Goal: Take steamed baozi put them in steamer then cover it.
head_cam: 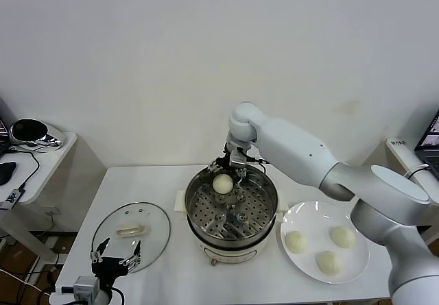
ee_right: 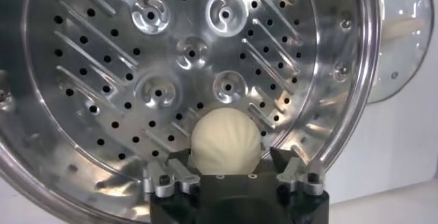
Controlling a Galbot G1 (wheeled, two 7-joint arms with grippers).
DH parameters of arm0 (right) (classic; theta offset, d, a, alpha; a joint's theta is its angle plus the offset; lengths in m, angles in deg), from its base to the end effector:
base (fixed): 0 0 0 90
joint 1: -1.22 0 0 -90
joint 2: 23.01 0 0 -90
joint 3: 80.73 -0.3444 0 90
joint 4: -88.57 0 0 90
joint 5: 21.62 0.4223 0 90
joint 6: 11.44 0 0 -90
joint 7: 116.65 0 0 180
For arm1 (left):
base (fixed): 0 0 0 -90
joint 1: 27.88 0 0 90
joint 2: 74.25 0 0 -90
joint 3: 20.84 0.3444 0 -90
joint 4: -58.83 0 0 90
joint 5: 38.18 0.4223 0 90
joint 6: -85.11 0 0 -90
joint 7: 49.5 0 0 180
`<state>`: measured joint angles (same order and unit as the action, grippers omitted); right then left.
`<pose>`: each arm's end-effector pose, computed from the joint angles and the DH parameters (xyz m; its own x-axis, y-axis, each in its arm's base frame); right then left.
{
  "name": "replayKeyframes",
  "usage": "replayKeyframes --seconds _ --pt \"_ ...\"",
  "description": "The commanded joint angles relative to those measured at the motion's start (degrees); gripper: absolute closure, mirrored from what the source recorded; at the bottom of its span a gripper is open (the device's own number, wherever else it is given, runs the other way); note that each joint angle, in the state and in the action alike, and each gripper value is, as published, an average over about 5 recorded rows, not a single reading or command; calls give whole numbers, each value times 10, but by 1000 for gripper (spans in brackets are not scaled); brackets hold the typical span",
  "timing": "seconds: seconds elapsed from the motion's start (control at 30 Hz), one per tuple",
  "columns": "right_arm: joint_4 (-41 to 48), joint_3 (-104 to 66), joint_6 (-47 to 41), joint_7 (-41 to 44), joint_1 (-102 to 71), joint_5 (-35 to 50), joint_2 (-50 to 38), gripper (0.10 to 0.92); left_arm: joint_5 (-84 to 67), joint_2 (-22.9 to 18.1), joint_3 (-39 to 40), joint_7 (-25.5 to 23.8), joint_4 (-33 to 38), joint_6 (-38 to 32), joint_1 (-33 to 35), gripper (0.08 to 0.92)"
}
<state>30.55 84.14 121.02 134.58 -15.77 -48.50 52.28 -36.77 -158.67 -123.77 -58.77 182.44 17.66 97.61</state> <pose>0.6368 0.1902 -0.0968 -0.1180 -0.2277 0.9665 -0.0821 -0.9678 -0.2380 0.2196 0.0891 -0.2824 -0.9095 -0.0509 0.4127 0.0205 0.9858 0.1668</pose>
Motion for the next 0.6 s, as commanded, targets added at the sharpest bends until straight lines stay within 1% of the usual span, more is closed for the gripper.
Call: replayKeyframes --seconds 0.03,0.2,0.27,0.33,0.6 --pt "-52 0 -69 27 23 86 -27 203 0 1 -1 0 1 1 1 177" --pt "-141 34 -203 38 106 246 -107 203 0 3 -2 -1 1 3 0 177" --pt "-165 53 -261 38 145 310 -146 203 0 3 -1 -2 1 3 0 177" --pt "-182 65 -323 40 182 356 -189 203 -1 4 0 -3 1 4 -3 177" --pt "-195 105 -548 58 232 407 -320 203 -7 9 7 -3 1 4 -8 177"
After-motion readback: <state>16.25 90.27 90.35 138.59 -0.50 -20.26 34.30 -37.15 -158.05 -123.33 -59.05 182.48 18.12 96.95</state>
